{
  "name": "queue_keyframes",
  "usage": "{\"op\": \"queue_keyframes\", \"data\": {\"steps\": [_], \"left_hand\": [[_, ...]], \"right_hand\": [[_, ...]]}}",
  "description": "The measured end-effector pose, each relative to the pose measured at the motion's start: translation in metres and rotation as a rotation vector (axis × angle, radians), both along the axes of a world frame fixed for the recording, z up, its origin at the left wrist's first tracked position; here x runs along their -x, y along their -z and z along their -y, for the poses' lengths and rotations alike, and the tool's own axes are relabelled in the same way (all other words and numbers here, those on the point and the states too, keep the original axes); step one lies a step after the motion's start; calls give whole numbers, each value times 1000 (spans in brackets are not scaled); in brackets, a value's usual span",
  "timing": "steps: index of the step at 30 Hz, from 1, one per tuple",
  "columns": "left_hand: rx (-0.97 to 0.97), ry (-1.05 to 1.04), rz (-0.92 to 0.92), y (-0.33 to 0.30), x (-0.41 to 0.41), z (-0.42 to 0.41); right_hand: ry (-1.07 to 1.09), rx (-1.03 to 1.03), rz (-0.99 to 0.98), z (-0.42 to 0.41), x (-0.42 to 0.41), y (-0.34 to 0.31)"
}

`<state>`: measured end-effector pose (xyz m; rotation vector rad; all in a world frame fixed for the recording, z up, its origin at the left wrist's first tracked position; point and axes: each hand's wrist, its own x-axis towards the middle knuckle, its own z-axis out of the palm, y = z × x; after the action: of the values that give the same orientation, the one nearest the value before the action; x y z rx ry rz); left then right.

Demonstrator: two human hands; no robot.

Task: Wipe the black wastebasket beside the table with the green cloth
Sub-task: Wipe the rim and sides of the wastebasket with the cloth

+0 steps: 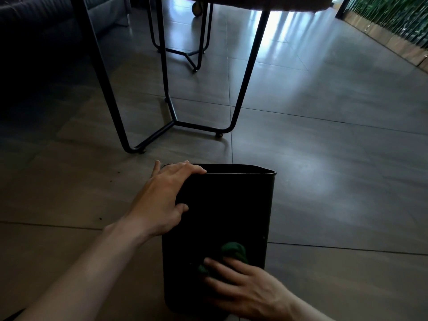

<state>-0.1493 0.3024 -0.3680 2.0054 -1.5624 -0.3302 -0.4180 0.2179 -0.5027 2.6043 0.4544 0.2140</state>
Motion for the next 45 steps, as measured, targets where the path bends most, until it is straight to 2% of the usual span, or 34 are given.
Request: {"op": "queue_keyframes", "data": {"steps": [3, 6, 8, 9, 11, 14, 17, 21, 24, 28, 31, 33, 35, 37, 41, 43, 45], "left_hand": [[5, 0, 2, 0, -1, 0], [16, 4, -5, 0, -1, 1], [18, 6, -7, 0, -1, 1], [17, 4, -3, 0, -2, 0], [10, -1, 2, 0, -2, 0], [3, -1, -5, 0, -1, -1], [4, 6, -10, 0, 0, -1], [3, -1, -2, 1, -2, 0], [-9, 6, -1, 0, -2, 1], [-17, 46, -9, -3, -5, -4], [-23, 59, -34, -6, -13, -10], [-35, 50, -63, -7, -20, -16], [-50, 42, -94, -7, -29, -21], [-61, 47, -109, -5, -38, -27], [-83, 68, -130, -1, -47, -33], [-109, 55, -145, 0, -51, -35], [-132, 40, -144, -1, -53, -37]], "right_hand": [[124, -156, 97, 23, -12, -31], [455, -437, 351, 47, -40, -72], [602, -559, 458, 49, -55, -83], [601, -560, 467, 44, -58, -79], [469, -474, 392, 28, -50, -55], [158, -237, 115, 3, -15, -8], [64, -20, -58, -4, 14, 9], [140, -169, 50, 7, 20, -13], [375, -421, 271, 28, 14, -58], [940, -753, 621, 80, 17, -135], [1267, -970, 719, 122, 20, -176], [1377, -1118, 637, 139, 18, -188], [1391, -1112, 498, 144, 10, -189], [1319, -978, 333, 142, -1, -183], [1021, -693, -174, 136, -23, -175], [936, -599, -293, 133, -31, -175], [884, -518, -299, 130, -36, -180]]}}
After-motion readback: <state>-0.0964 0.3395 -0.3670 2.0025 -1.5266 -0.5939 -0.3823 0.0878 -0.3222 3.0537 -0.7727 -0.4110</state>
